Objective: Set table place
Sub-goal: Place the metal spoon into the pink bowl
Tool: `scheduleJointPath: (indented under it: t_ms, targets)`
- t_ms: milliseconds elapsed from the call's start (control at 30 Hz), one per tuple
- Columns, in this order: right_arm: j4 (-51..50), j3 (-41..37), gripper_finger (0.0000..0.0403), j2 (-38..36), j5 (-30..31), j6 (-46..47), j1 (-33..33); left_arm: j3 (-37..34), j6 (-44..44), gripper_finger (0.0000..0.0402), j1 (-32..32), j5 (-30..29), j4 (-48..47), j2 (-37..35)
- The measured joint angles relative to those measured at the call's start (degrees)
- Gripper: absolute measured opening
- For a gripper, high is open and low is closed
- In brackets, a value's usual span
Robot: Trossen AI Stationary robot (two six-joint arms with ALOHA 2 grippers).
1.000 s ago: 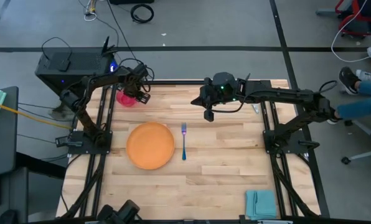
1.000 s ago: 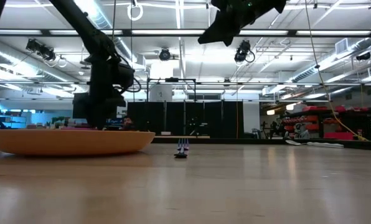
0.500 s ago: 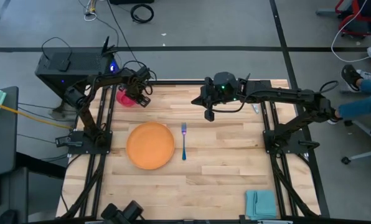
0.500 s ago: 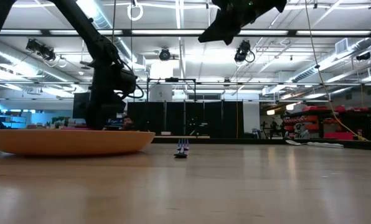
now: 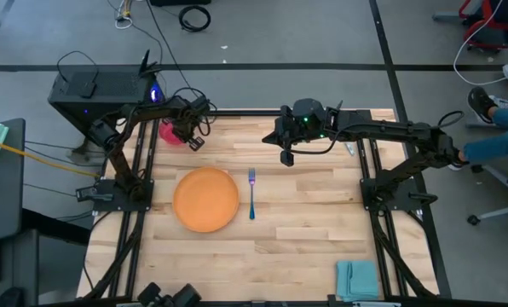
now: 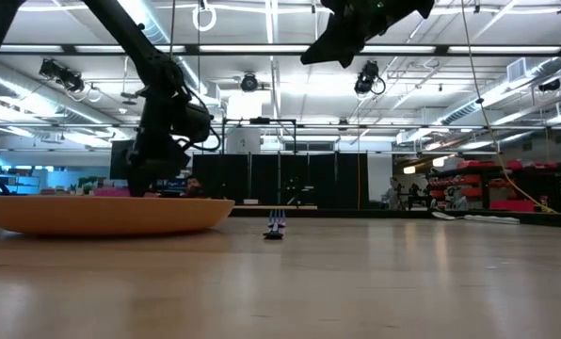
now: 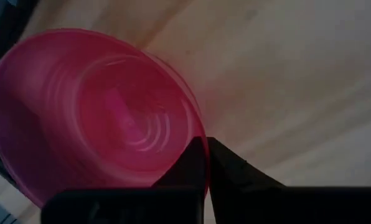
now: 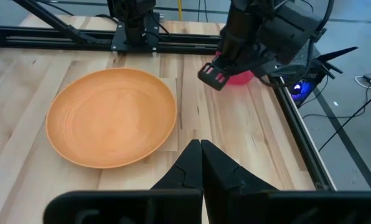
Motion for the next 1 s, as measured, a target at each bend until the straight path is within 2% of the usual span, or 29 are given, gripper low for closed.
scheduleJointPath:
  t_ms: [300,433,600,1000]
  targets:
    - [0.0,-0.02,0.0002,0.0,0.01,0.0,-0.02,-0.04,-4.78,0.0009,-9.85,-2.53,-5.2,-5.09]
    - [0.0,-0.04,0.0002,0.0,0.01,0.0,-0.02,-0.03,-9.21,0.0008,-16.1,-2.66,-7.87,-8.22]
    - [0.0,-0.04,0.0002,-0.02,0.01,0.0,-0.02,-0.02,-15.9,0.0009,-25.53,-2.57,-9.82,-8.82]
    - [0.02,-0.04,0.0002,-0.02,0.01,0.0,-0.02,-0.02,-24.63,0.0011,-47.57,3.8,-8.41,-8.8]
